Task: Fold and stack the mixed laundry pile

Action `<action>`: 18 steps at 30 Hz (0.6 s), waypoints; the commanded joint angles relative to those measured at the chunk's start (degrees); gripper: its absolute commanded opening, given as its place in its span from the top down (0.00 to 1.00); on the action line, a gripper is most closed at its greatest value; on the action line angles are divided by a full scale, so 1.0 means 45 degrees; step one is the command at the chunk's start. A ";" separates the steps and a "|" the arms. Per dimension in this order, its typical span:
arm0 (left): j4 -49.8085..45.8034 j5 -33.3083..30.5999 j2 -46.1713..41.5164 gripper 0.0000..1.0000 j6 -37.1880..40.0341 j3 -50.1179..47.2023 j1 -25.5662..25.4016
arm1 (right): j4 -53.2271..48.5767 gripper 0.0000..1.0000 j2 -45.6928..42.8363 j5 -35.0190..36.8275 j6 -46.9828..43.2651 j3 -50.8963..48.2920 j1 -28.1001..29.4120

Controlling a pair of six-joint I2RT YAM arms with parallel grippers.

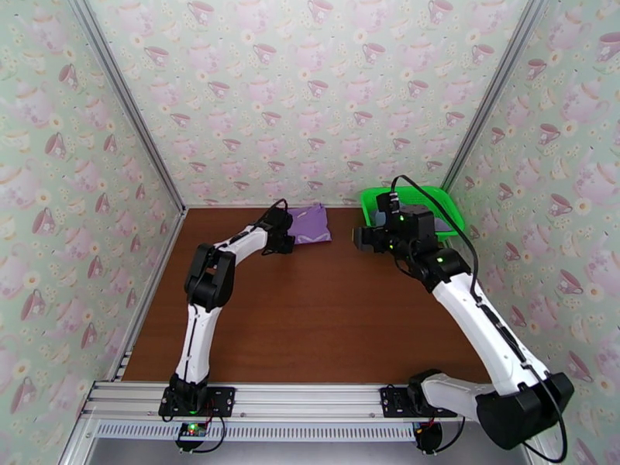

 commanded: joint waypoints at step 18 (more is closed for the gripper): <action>-0.1610 0.0074 0.1123 1.00 0.0741 0.3558 0.0004 | -0.1717 0.10 0.7204 0.1421 -0.0357 0.4993 -0.4170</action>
